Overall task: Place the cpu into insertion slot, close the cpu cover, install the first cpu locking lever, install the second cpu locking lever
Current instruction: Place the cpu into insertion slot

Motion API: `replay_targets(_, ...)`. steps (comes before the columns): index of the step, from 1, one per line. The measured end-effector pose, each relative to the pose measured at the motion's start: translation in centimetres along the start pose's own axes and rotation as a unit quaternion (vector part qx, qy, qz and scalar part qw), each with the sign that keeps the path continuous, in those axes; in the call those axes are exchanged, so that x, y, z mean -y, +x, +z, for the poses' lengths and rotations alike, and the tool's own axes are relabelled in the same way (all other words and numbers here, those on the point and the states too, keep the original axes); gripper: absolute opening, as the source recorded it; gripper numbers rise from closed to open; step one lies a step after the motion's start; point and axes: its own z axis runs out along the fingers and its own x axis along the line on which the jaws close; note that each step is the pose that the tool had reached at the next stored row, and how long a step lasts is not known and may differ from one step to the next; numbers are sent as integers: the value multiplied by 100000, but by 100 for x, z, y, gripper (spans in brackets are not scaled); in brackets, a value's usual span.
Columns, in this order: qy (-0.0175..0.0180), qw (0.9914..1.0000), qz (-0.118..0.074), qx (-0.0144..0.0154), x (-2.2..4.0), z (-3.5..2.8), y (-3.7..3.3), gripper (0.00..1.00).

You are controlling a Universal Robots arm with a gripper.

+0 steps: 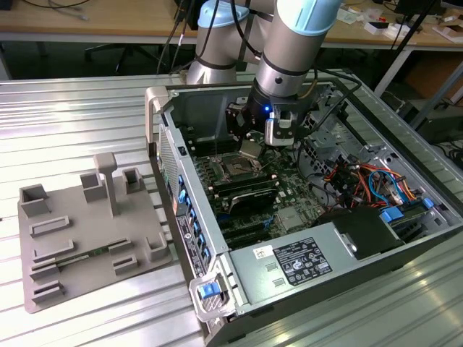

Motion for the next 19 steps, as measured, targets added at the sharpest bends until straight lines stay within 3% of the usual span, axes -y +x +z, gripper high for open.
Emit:
replay_targets(11,-29,99989,1496,130,0,2,0,55)
replay_targets(14,126,99959,2841,403,0,3,0,55)
replay_targets(19,330,99944,3286,614,0,3,0,55)
